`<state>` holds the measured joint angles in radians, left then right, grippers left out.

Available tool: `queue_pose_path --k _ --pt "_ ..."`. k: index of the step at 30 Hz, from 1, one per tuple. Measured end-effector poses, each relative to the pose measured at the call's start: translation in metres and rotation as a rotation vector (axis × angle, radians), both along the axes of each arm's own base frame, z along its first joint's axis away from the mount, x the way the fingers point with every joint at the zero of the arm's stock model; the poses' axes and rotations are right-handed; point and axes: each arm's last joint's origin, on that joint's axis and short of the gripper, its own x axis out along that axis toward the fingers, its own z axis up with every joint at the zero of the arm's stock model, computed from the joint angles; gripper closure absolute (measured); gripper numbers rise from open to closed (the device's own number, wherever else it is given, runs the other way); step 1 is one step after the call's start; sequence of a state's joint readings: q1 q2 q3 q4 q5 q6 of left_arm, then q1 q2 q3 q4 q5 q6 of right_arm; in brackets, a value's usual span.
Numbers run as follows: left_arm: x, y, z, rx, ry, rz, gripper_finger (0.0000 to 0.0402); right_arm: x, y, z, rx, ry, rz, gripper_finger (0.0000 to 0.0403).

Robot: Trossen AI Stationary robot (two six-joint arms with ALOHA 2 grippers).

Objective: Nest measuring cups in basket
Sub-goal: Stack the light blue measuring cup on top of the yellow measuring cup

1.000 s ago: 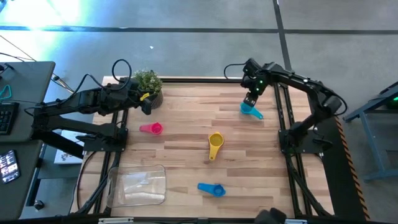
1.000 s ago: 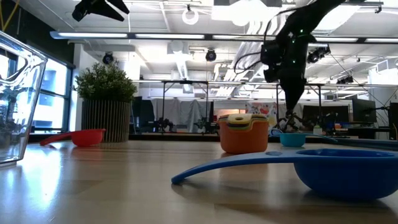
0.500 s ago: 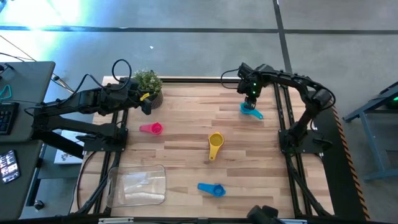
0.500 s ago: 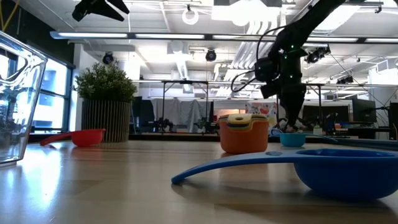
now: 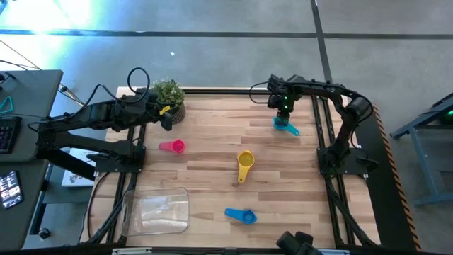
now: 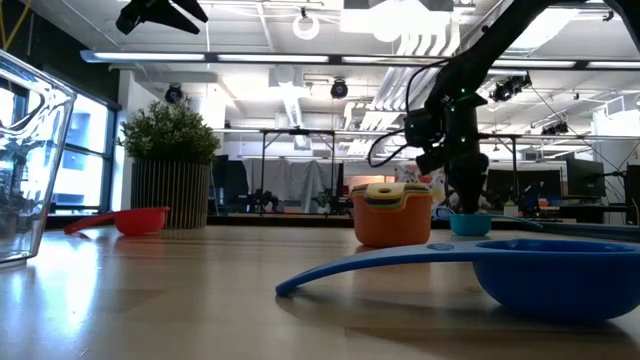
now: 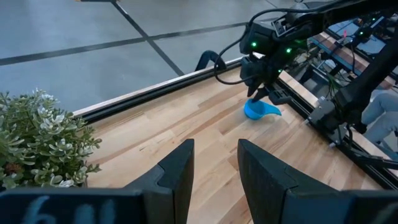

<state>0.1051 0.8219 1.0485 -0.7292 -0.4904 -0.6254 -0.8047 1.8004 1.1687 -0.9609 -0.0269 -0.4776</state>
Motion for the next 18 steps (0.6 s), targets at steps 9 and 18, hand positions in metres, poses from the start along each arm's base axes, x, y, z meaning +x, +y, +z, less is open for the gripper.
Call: queue_pose_path --k 9,18 --pt "-0.0001 0.0000 -0.0001 0.000 0.001 0.000 0.0287 0.0007 -0.0023 0.0000 -0.046 0.016 -0.032 0.0381" --pt "-0.0003 0.0000 -0.0005 0.012 0.016 -0.008 0.0287 0.0008 -0.0021 0.0000 -0.040 0.013 -0.127 0.0401"
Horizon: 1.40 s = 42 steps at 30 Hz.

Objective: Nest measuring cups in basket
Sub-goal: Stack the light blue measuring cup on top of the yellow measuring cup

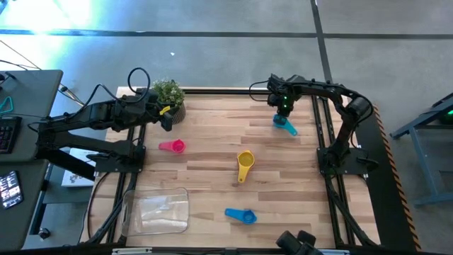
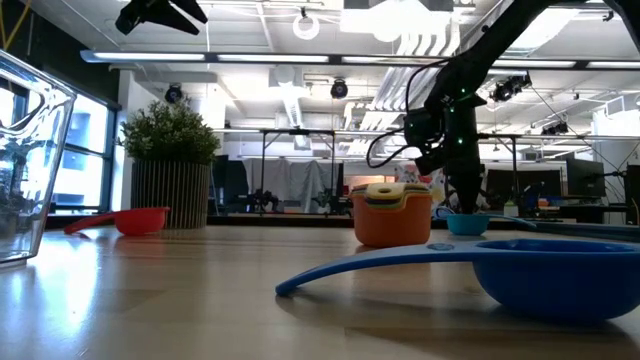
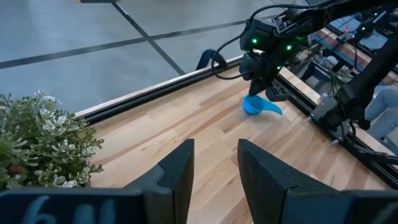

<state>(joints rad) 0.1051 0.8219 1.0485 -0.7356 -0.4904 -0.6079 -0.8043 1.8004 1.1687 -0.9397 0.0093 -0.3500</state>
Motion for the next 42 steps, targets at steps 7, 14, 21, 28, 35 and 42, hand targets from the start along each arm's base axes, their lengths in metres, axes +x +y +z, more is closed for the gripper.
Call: queue_pose_path --k 7,14,21,28,35,42 --pt "0.000 0.000 0.000 -0.001 0.000 0.000 0.0287 -0.003 0.004 0.000 0.056 0.015 -0.100 0.0402" --pt "0.000 0.000 0.000 -0.005 -0.003 0.003 0.0287 -0.007 0.013 0.020 0.109 -0.056 -0.254 0.0402" --pt "0.000 0.000 0.000 -0.007 -0.004 0.004 0.0287 -0.012 0.030 0.053 0.080 -0.130 -0.429 0.0403" --pt "0.000 0.000 0.000 0.001 0.000 0.006 0.0287 -0.002 0.061 0.077 0.071 -0.190 -0.557 0.0403" --pt "0.000 0.000 0.000 0.021 0.012 0.008 0.0287 0.018 0.101 0.085 0.101 -0.207 -0.683 0.0403" --pt "0.000 0.000 0.000 0.033 0.021 0.001 0.0287 0.045 0.147 0.087 0.127 -0.261 -0.816 0.0403"
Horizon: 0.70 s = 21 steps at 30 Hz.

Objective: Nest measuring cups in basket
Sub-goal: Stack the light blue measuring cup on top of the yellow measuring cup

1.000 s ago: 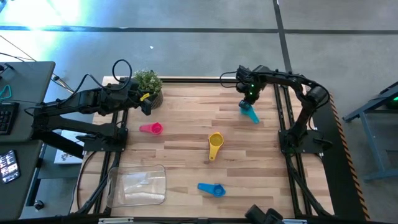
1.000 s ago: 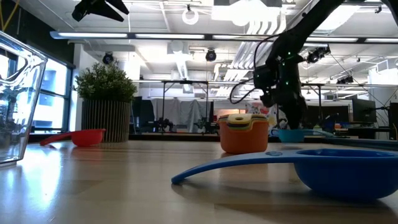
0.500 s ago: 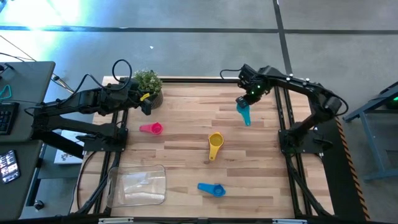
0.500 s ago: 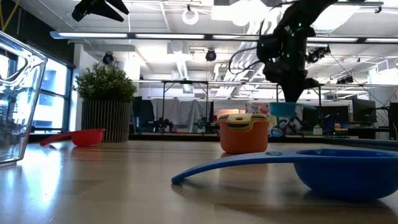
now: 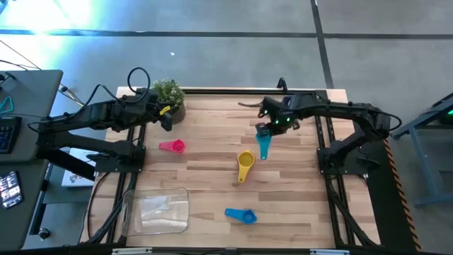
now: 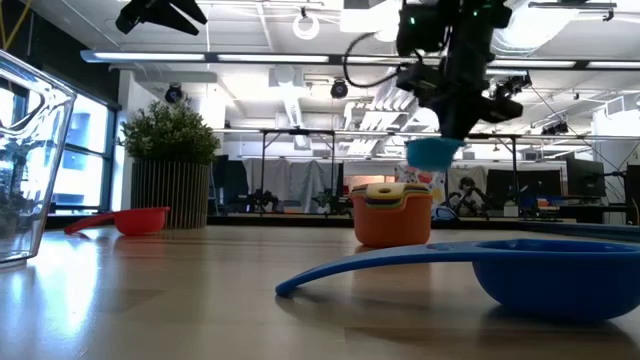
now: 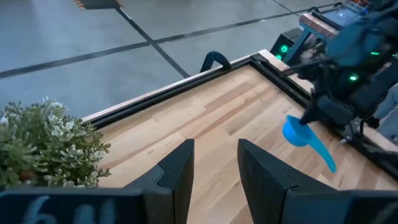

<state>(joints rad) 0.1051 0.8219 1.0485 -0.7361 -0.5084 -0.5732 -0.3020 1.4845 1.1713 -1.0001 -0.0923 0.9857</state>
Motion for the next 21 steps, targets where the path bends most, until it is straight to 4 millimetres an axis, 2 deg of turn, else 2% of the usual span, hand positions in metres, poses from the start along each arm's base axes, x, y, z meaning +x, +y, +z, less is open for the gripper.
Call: queue_pose_path --k 6,11,16,21 --pt "0.000 0.000 0.000 0.049 0.045 -0.051 0.0287 0.019 0.040 0.003 -0.015 -0.089 -0.116 0.0403" --pt "0.001 -0.001 0.000 0.069 0.070 -0.108 0.0287 0.025 0.068 0.005 -0.031 -0.137 -0.210 0.0403" --pt "0.001 -0.002 0.000 0.091 0.088 -0.128 0.0287 0.029 0.089 0.003 -0.029 -0.168 -0.290 0.0403" --pt "0.001 -0.002 0.000 0.118 0.108 -0.146 0.0287 0.039 0.103 -0.008 -0.003 -0.169 -0.305 0.0403"
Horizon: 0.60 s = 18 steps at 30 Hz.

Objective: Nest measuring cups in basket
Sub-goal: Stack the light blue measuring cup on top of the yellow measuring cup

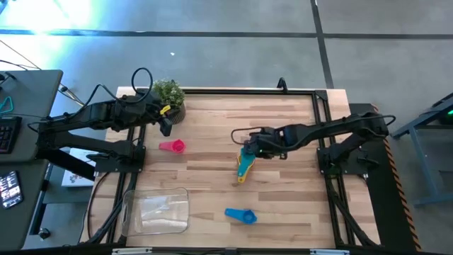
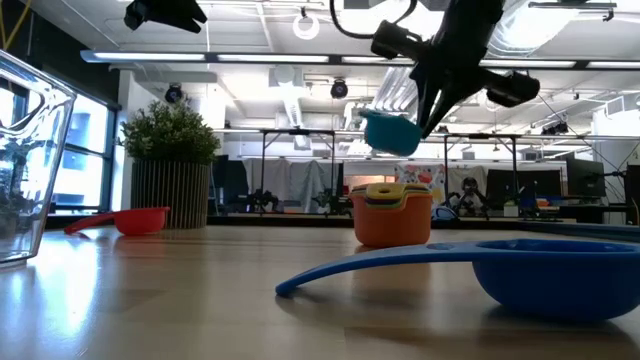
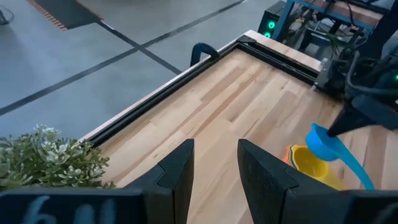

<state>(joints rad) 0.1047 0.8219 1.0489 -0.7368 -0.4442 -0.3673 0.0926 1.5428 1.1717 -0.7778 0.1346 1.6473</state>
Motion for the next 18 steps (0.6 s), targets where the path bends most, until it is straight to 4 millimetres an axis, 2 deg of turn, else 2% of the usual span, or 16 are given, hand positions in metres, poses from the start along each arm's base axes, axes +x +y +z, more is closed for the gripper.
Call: queue_pose_path --k 8,18 --pt "-0.001 0.000 -0.002 0.014 0.031 -0.010 0.0287 0.014 0.007 -0.020 0.042 0.028 0.036 0.0403" --pt "-0.001 0.000 -0.002 0.012 0.038 -0.010 0.0287 0.009 0.001 -0.025 0.043 0.110 0.051 0.0403"
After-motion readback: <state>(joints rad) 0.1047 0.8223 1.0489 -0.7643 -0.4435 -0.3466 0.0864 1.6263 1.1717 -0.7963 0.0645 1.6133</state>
